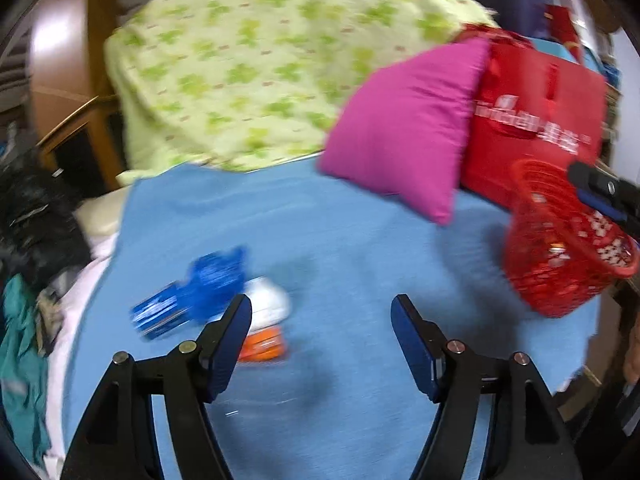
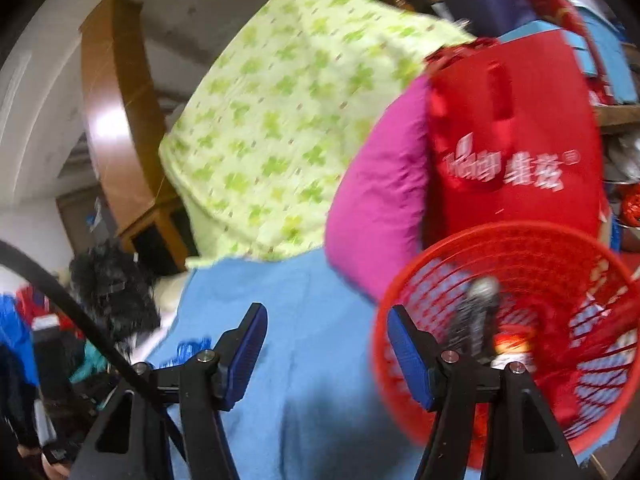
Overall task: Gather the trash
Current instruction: 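Move both tools back over the blanket toward the clear container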
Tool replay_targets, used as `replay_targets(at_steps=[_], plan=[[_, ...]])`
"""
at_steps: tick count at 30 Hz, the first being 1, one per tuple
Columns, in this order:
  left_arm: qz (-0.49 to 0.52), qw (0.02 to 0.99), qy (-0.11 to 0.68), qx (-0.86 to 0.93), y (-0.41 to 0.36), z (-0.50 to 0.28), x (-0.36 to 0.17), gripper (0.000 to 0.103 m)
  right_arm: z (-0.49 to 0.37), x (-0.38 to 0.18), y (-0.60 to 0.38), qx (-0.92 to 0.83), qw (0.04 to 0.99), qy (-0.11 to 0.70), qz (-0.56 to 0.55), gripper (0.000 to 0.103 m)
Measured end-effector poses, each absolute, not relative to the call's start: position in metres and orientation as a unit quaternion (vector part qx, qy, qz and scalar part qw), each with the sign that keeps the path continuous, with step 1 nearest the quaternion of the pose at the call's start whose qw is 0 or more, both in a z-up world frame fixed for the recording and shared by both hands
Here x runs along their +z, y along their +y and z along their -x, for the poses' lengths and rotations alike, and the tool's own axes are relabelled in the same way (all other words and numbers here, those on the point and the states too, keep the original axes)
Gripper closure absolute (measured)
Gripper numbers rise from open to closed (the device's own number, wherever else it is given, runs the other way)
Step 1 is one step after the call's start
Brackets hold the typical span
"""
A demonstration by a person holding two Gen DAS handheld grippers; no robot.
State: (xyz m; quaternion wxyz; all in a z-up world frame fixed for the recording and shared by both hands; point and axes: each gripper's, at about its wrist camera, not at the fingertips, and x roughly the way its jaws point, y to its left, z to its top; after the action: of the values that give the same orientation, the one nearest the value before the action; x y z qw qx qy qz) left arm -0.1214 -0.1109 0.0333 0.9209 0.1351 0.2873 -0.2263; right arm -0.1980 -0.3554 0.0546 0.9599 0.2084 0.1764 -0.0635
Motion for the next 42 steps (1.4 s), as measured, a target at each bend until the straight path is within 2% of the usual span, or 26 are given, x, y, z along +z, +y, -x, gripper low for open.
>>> replay_targets(at_steps=[4, 7, 15, 26, 32, 34, 36, 39, 42], plan=[[-0.107, 0.929, 0.307, -0.179, -0.063, 0.099, 0.019, 0.03, 0.154, 0.031, -0.329, -0.063, 0.944, 0.269, -0.18, 0.037], [-0.09, 0.931, 0.32, -0.152, -0.036, 0.083, 0.006, 0.03, 0.139, 0.024, -0.305, -0.069, 0.944, 0.294, -0.133, 0.037], [-0.045, 0.93, 0.35, -0.103, 0.01, 0.055, -0.02, 0.03, 0.093, -0.012, -0.25, -0.032, 0.919, 0.381, -0.093, 0.037], [-0.039, 0.915, 0.397, -0.061, 0.036, 0.043, -0.043, 0.03, 0.05, -0.067, -0.23, -0.073, 0.86, 0.498, -0.08, 0.037], [-0.041, 0.888, 0.457, -0.041, 0.038, 0.033, -0.069, 0.03, 0.051, -0.07, -0.23, -0.083, 0.867, 0.486, -0.066, 0.028], [-0.028, 0.877, 0.478, -0.047, 0.039, 0.03, -0.078, 0.03, 0.052, -0.073, -0.23, -0.094, 0.868, 0.484, -0.058, 0.017], [-0.016, 0.872, 0.488, -0.047, 0.042, 0.029, -0.082, 0.029, 0.054, -0.074, -0.235, -0.099, 0.867, 0.484, -0.07, 0.012], [-0.012, 0.871, 0.489, -0.04, 0.045, 0.029, -0.085, 0.021, 0.054, -0.077, -0.238, -0.098, 0.862, 0.492, -0.069, 0.0], [0.001, 0.869, 0.494, -0.031, 0.051, 0.028, -0.089, 0.012, 0.057, -0.076, -0.238, -0.098, 0.865, 0.487, -0.07, 0.0]])
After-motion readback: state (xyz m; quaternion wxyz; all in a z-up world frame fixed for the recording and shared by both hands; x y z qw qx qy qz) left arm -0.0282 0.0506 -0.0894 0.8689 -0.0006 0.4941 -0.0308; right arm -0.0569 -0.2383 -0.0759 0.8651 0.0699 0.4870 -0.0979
